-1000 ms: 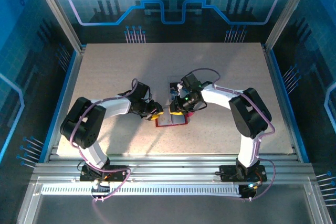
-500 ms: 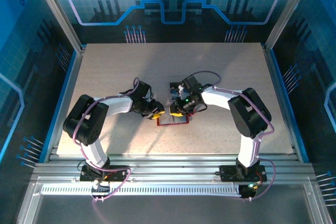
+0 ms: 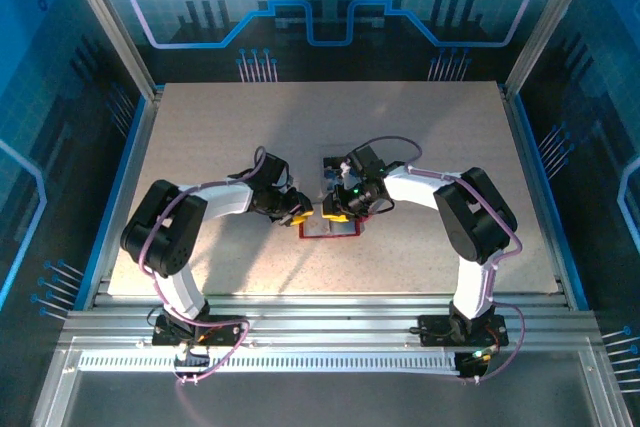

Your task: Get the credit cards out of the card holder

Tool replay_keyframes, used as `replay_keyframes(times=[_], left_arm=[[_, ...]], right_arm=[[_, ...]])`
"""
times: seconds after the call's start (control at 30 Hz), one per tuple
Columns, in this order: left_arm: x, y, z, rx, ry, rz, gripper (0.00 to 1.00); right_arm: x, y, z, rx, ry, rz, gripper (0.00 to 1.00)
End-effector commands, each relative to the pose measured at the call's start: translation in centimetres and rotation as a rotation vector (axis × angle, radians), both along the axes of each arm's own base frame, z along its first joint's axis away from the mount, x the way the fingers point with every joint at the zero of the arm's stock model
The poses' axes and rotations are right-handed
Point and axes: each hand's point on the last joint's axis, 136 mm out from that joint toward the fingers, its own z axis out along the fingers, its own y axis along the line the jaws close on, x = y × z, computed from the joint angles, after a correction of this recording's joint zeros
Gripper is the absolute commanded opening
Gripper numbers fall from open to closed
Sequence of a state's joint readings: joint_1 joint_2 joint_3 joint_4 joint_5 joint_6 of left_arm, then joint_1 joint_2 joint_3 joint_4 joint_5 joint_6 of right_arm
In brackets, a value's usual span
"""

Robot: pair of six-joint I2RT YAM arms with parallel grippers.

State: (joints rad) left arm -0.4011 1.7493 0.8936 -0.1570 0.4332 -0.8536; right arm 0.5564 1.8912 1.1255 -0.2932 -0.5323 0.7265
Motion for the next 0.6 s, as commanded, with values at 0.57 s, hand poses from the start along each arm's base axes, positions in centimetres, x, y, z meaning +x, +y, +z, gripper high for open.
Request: replay_keyframes(times=[0.57], left_arm=[[-1.3, 1.2, -0.8, 0.041, 0.035, 0.008, 0.14]], right_arm=[[-0.8, 0.6, -1.7, 0.02, 0.059, 0.009, 0.28]])
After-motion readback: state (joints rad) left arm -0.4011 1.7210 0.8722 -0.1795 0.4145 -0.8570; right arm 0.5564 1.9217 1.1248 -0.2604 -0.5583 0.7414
